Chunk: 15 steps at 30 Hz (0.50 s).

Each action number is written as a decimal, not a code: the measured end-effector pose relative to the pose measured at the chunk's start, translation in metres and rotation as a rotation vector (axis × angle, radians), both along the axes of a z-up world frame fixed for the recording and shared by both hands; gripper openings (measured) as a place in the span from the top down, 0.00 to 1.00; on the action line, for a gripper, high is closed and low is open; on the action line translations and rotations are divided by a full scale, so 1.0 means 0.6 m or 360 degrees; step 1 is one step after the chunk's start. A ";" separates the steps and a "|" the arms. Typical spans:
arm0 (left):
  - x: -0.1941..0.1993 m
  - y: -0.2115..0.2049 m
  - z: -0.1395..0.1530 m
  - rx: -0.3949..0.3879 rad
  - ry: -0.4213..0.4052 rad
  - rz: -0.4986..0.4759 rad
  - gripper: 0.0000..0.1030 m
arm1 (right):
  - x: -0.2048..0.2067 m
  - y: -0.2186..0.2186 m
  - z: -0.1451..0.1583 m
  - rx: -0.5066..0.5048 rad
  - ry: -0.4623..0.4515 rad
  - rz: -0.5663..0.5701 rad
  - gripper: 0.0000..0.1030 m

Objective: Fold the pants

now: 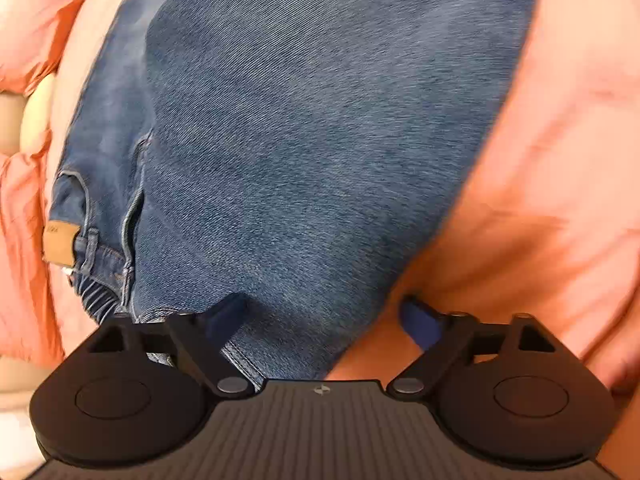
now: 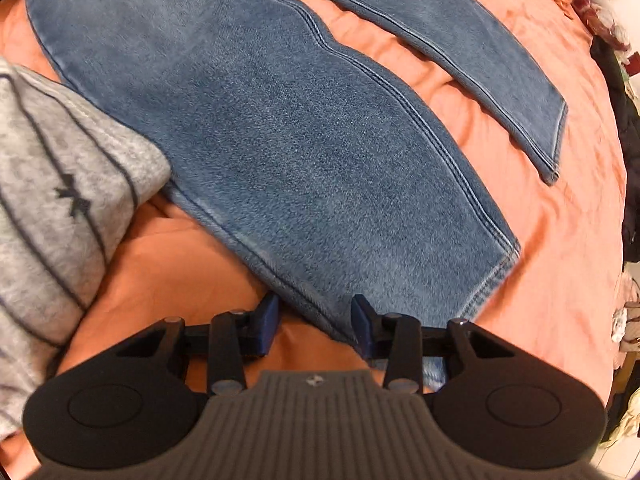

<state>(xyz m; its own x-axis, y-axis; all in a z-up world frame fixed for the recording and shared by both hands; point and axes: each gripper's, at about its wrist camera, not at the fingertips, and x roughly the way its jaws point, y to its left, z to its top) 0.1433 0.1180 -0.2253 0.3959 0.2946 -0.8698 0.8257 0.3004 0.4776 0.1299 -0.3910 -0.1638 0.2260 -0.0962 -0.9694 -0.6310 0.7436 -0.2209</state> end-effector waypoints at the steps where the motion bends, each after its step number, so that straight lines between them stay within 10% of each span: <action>1: 0.001 0.000 -0.002 -0.0001 -0.0016 0.0008 0.00 | -0.002 0.004 -0.007 -0.0010 -0.0019 0.0011 0.66; 3: -0.002 -0.005 -0.003 0.0002 -0.0064 0.0027 0.00 | -0.008 0.009 -0.012 -0.0028 -0.0054 0.0031 0.75; 9: -0.042 -0.027 0.031 -0.0089 -0.0261 0.0080 0.78 | -0.032 0.015 0.035 -0.0038 -0.0249 -0.0004 0.88; 15: -0.039 -0.016 0.126 -0.0317 -0.0656 0.0248 0.84 | -0.041 0.031 0.120 -0.0069 -0.0526 -0.0047 0.95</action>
<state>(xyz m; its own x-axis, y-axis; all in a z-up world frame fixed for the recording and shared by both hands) 0.1201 0.1083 -0.1496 0.6838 0.2214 -0.6953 0.5178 0.5241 0.6762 0.1056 -0.3726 -0.0919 0.5239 -0.1469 -0.8390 -0.4982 0.7461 -0.4418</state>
